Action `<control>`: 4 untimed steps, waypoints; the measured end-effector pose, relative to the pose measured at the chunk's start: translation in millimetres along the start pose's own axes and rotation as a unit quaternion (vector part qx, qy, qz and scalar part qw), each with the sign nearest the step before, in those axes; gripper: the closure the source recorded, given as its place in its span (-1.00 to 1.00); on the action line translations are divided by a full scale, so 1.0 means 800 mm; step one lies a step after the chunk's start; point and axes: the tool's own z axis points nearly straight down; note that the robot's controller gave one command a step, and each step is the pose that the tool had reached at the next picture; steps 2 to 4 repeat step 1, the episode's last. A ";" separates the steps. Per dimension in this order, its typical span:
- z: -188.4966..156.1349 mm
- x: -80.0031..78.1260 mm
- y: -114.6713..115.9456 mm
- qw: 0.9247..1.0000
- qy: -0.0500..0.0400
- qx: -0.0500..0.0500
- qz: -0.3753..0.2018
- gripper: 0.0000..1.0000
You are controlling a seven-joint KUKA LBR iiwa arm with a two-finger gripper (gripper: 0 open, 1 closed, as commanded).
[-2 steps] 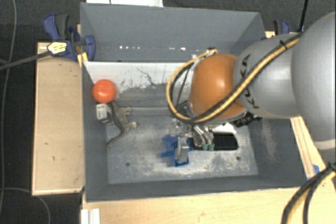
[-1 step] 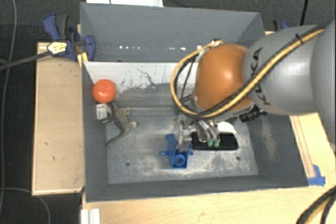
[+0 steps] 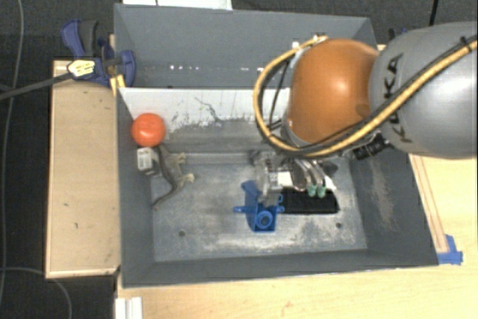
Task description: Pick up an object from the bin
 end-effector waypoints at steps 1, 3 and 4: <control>-0.024 0.005 0.007 1.000 -0.008 -0.001 -0.007 1.00; -0.024 0.005 0.007 1.000 -0.008 -0.001 -0.007 1.00; -0.024 0.005 0.007 1.000 -0.008 -0.001 -0.007 1.00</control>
Offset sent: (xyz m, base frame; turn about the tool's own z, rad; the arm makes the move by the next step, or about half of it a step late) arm -0.0197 0.0007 0.1091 -0.0167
